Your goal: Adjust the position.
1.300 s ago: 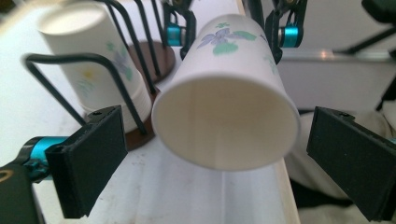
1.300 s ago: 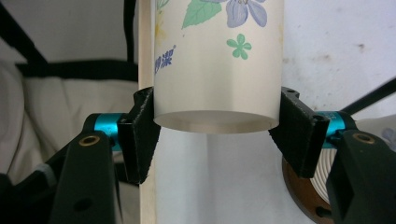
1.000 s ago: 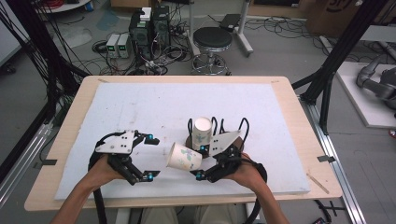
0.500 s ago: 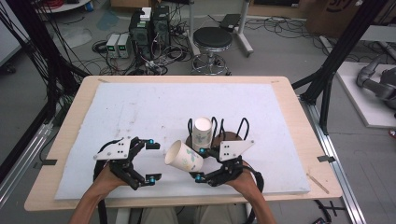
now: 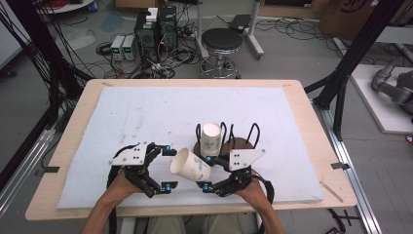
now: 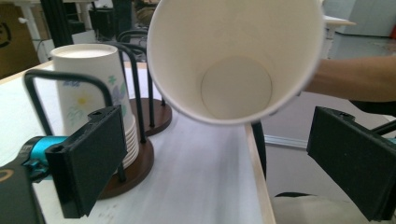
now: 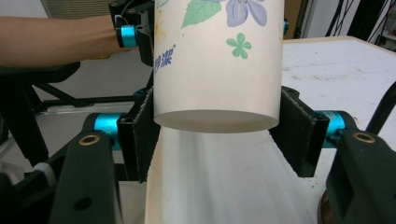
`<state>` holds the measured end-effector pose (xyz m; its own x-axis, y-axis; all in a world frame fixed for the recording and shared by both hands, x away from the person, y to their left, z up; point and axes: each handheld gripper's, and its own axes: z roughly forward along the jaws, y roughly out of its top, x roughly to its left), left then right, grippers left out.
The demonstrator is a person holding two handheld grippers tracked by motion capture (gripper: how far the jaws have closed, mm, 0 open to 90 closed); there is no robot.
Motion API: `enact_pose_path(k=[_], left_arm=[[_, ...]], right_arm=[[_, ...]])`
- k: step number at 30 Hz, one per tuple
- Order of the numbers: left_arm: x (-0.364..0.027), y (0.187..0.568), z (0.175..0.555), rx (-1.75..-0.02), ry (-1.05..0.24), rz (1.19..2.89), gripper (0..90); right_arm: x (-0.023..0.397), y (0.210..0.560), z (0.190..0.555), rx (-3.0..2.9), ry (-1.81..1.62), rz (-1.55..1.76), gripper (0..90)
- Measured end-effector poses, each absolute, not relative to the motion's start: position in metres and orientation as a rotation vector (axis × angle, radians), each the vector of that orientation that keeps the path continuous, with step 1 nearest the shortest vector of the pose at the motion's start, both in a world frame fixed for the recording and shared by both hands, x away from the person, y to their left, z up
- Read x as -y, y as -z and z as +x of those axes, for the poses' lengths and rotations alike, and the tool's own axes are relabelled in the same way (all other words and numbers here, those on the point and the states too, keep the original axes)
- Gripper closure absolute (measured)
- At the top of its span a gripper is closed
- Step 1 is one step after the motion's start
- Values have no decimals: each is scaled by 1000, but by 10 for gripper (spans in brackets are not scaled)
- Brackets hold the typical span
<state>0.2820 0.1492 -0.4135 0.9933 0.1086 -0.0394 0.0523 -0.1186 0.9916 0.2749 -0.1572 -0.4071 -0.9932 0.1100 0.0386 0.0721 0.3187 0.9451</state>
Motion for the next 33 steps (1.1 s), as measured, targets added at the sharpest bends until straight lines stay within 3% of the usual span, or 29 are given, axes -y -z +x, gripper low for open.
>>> enact_pose_path(k=[19, 24, 27, 33], left_arm=[[-121, 404, 291, -71, 17, 1633, 49], [-122, 404, 290, -39, 18, 1634, 126], [-123, 403, 288, -7, 10, 1634, 252], [-124, 403, 288, 17, 9, 1635, 289]], right_arm=[[154, 410, 275, -2516, -1817, 127, 371], [153, 410, 275, -2518, -1819, 120, 372], [152, 410, 275, -2522, -1811, 118, 373], [151, 411, 275, -2524, -1801, 99, 376]])
